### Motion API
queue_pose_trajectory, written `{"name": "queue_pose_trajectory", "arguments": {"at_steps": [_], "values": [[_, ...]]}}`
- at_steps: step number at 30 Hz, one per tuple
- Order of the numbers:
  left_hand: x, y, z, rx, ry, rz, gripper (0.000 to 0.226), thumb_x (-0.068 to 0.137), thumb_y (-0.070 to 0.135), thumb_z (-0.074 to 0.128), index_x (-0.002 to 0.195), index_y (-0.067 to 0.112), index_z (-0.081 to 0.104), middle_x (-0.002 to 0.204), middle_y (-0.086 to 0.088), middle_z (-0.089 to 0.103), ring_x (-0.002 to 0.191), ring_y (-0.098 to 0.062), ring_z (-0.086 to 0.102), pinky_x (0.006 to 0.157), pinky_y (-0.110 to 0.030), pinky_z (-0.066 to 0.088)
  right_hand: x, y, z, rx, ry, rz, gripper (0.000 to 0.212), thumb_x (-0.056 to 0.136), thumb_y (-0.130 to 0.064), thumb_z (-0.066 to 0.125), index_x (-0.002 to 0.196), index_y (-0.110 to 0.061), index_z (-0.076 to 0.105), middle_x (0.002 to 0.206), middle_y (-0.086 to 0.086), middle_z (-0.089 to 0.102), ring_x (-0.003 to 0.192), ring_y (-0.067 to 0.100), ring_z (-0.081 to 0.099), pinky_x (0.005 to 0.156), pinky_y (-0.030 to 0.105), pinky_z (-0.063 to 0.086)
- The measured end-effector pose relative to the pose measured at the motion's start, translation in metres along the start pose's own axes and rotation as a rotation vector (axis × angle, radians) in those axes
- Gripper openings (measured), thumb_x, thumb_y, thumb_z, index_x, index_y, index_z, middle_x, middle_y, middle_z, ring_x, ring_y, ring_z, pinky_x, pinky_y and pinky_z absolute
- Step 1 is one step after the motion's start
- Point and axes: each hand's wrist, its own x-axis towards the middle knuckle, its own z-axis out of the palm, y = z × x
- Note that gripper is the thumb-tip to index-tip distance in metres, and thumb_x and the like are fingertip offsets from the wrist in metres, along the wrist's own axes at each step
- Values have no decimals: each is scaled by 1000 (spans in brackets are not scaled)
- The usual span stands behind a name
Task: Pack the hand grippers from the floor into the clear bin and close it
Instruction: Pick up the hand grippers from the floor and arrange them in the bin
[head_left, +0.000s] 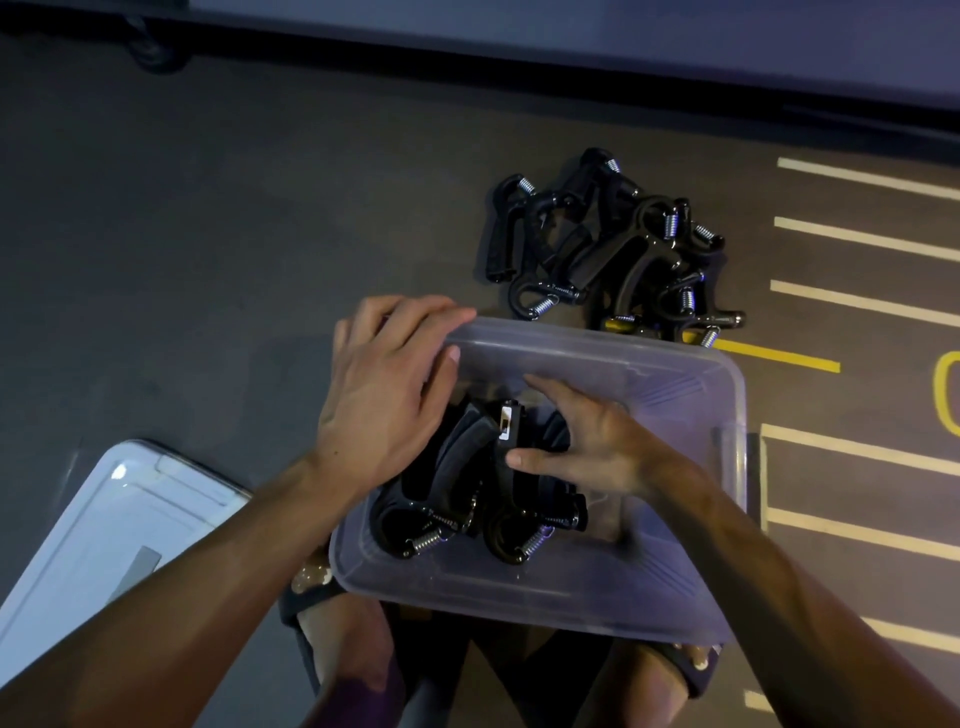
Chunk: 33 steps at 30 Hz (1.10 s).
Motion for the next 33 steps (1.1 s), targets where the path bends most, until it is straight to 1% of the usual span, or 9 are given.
{"name": "queue_pose_trajectory", "arguments": {"at_steps": [2,5,7,9,12,18,25,28,33], "values": [[1,-1,-1,-21,2,-13,32,103,26,53,132,27,66,131,13,63,110,-21,50,88,-36,35,-8,-9,-17,-108,-37,-58,80,84,-61,66,151,-29,36,153,-10,43,141,10,40,115,23,30],[8,-4,-1,-45,30,0,29,102,20,54,124,27,71,121,14,67,100,-20,49,84,-33,33,-17,-37,-61,34,-28,-197,41,91,-36,68,129,-22,63,124,-6,69,113,10,65,92,16,48],[17,-8,0,-70,34,11,27,101,17,54,117,26,74,111,14,69,93,-19,48,83,-33,32,-14,-55,-94,237,88,-280,22,95,-22,65,116,-18,70,99,0,76,87,15,72,80,22,55],[26,-10,2,-87,3,10,28,101,19,51,113,26,75,101,15,70,90,-19,48,82,-34,33,9,-58,-118,253,237,-293,17,98,-15,60,112,-16,70,89,2,75,75,14,70,76,25,56],[32,-12,4,-135,-88,6,33,101,23,42,116,23,72,101,10,72,89,-24,59,80,-40,39,74,-41,-131,-124,358,-129,25,95,-16,55,114,-24,69,102,2,74,92,19,69,88,29,52],[34,-15,3,-167,-122,-4,30,101,21,45,116,22,72,100,9,71,90,-24,61,80,-43,43,153,-15,-114,-440,157,88,46,86,-30,59,131,-36,56,138,6,56,122,34,56,103,41,48],[35,-15,3,-176,-130,-16,31,100,20,44,114,22,72,97,9,71,88,-23,60,80,-44,44,168,-18,-105,-439,151,91,50,75,-30,77,121,-41,61,130,4,63,118,29,60,99,39,51],[33,-16,2,-174,-131,-4,31,101,21,45,116,22,71,100,9,71,91,-23,61,81,-43,43,158,-23,-107,-394,299,4,35,78,-24,72,110,-38,66,116,1,69,105,29,66,91,39,54],[28,-14,1,-138,-75,4,30,103,19,48,122,19,71,114,8,71,104,-22,61,85,-42,44,120,-40,-113,-252,503,-173,27,89,-35,61,115,-34,66,105,3,74,98,29,69,88,42,55]]}}
